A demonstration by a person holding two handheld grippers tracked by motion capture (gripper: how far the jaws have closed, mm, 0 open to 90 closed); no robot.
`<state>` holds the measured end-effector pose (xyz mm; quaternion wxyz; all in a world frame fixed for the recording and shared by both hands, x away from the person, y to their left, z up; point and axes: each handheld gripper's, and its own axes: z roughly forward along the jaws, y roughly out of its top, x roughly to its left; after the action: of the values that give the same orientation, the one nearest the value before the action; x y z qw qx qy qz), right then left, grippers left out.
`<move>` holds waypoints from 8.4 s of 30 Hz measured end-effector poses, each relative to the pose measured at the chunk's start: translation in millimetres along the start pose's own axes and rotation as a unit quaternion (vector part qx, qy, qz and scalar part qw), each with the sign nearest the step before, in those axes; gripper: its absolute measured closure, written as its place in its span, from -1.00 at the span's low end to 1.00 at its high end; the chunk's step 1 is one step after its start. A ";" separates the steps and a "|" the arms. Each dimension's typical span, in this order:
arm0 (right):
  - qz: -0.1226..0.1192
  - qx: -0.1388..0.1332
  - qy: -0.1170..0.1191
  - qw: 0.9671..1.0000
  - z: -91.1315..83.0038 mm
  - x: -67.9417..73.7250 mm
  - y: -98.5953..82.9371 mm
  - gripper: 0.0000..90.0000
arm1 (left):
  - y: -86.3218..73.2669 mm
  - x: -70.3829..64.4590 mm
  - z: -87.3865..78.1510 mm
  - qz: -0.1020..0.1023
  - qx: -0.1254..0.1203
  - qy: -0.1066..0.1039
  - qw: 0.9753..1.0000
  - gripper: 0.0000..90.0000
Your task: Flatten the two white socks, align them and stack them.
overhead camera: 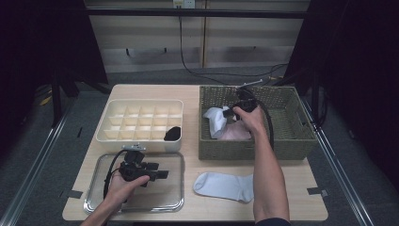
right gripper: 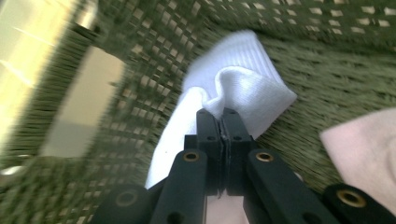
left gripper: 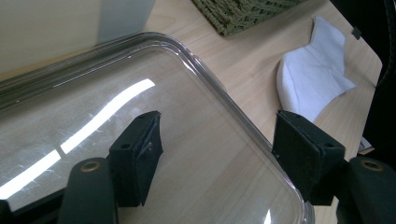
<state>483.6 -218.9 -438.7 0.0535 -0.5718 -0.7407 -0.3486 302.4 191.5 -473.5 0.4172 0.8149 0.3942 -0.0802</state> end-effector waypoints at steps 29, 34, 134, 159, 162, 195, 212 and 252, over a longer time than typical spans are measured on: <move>-0.004 -0.112 0.061 0.992 -62.3 15.9 -10.6 0.96 | -0.4 0.8 3.6 0.002 0.006 0.002 1.000 -0.28; -0.004 -0.122 0.066 0.990 -71.2 16.4 -13.1 0.96 | -0.6 0.1 4.1 0.000 0.005 0.002 1.000 -0.28; -0.098 -0.220 0.179 0.954 -196.6 121.2 -120.2 0.96 | 2.3 2.7 10.0 -0.011 0.007 0.019 1.000 -0.39; -0.076 -0.172 0.188 0.964 -156.5 99.8 -188.2 0.96 | 17.5 -32.6 5.8 0.036 -0.011 -0.014 0.999 -0.21; -0.069 -0.165 0.189 0.966 -148.7 94.7 -197.2 0.96 | 24.5 -43.8 4.0 0.056 -0.015 -0.009 0.998 -0.20; -0.048 -0.085 0.150 0.984 -56.1 74.5 -219.1 0.67 | 46.0 -82.5 87.8 0.092 0.045 -0.060 0.993 -0.31; -0.074 -0.084 0.162 0.980 -65.7 85.8 -225.9 0.78 | 43.0 -88.0 100.5 0.126 0.047 -0.094 0.986 0.78; -0.015 -0.092 0.141 0.986 -47.9 43.9 -214.9 0.95 | 46.0 -85.0 114.1 0.100 0.063 -0.102 0.988 -0.24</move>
<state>263.3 -233.1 -479.5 0.0993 -0.5086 -0.6987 -0.4932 300.2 42.1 -479.0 0.4088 0.8627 0.2597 -0.1457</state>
